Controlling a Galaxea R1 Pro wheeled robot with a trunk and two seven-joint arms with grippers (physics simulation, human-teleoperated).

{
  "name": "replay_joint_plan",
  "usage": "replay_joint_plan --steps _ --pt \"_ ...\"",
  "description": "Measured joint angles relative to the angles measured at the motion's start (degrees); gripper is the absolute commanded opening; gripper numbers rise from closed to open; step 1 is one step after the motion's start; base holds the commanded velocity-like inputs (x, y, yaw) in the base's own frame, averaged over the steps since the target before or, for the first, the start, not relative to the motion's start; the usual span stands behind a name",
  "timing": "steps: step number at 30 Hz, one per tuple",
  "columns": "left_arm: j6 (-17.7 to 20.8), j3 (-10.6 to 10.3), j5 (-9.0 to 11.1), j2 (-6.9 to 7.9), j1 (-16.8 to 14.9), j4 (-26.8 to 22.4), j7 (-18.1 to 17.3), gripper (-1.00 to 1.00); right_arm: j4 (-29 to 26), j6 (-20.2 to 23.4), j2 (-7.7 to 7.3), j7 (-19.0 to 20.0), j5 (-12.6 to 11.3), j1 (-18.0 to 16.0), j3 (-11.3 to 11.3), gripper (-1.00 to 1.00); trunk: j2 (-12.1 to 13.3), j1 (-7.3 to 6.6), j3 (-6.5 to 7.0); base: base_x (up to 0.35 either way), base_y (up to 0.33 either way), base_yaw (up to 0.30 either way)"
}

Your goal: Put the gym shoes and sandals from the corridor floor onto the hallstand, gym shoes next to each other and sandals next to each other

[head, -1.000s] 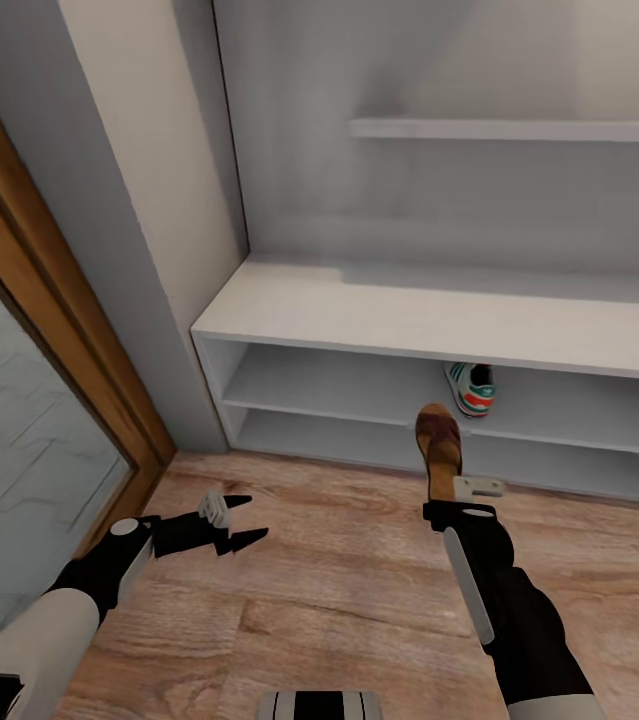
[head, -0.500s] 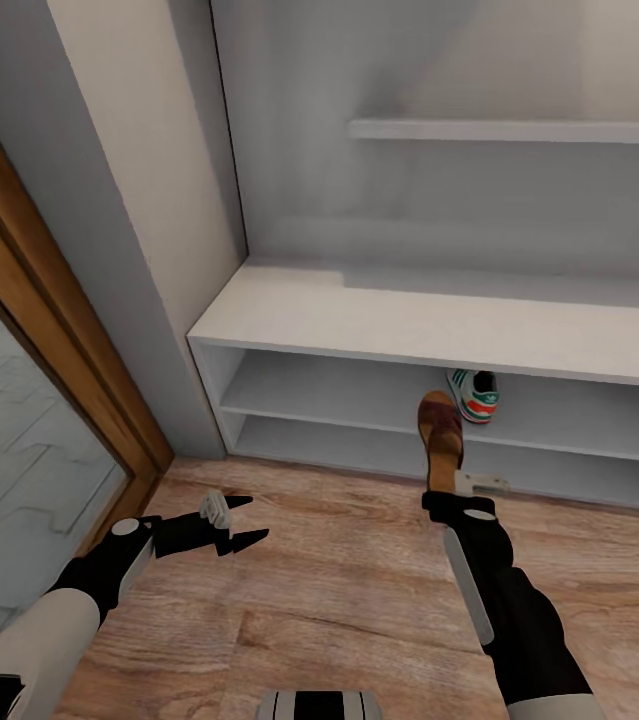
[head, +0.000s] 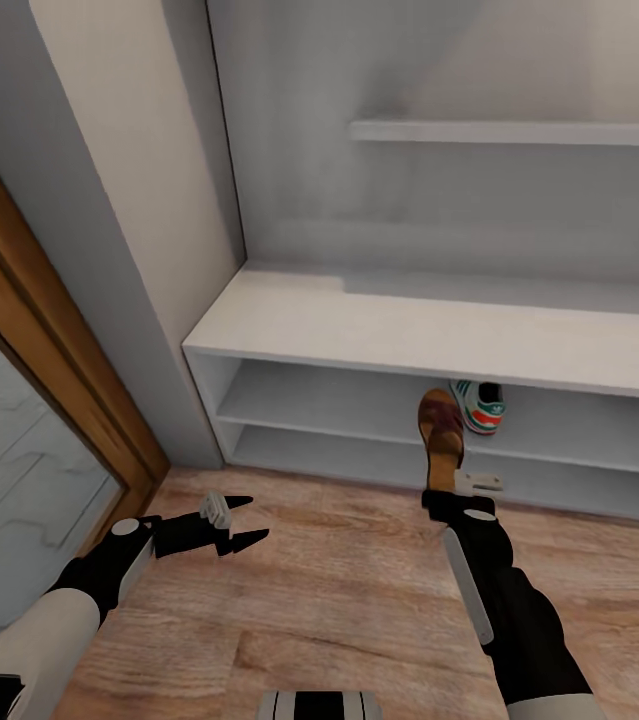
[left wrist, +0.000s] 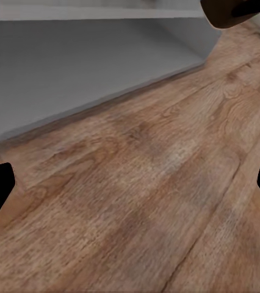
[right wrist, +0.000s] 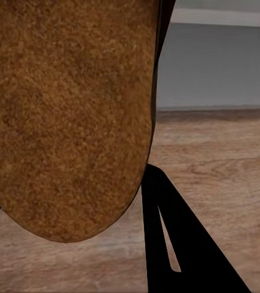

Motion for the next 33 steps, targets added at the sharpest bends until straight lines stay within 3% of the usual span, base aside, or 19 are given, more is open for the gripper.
replay_joint_plan --steps 9,18,22,25,33 --pt "0.0 0.0 0.0 0.0 0.0 0.0 0.0 1.0 0.2 -3.7 0.02 0.0 0.0 0.0 0.0 -1.0 0.0 0.01 0.0 0.012 0.0 0.0" --pt "0.0 0.0 0.0 0.0 0.0 0.0 0.0 1.0 1.2 -4.7 -0.07 0.1 -0.1 0.1 -0.1 -1.0 0.0 0.01 0.0 0.0 0.0 0.0" --pt "0.0 0.0 0.0 0.0 0.0 0.1 0.0 1.0 4.4 -6.5 -0.07 0.1 -0.2 0.1 -0.1 -1.0 0.0 0.01 0.0 0.0 0.0 0.0" --pt "0.0 0.0 0.0 0.0 0.0 0.1 0.0 1.0 10.3 -11.1 -0.06 0.1 -0.2 0.1 -0.1 -1.0 0.0 0.02 0.0 0.0 0.0 0.0" --pt "0.0 0.0 0.0 -0.06 0.0 0.1 0.0 1.0 11.7 -11.9 -0.06 0.0 0.0 0.1 -0.1 -1.0 0.0 0.01 0.0 0.011 0.0 0.0"
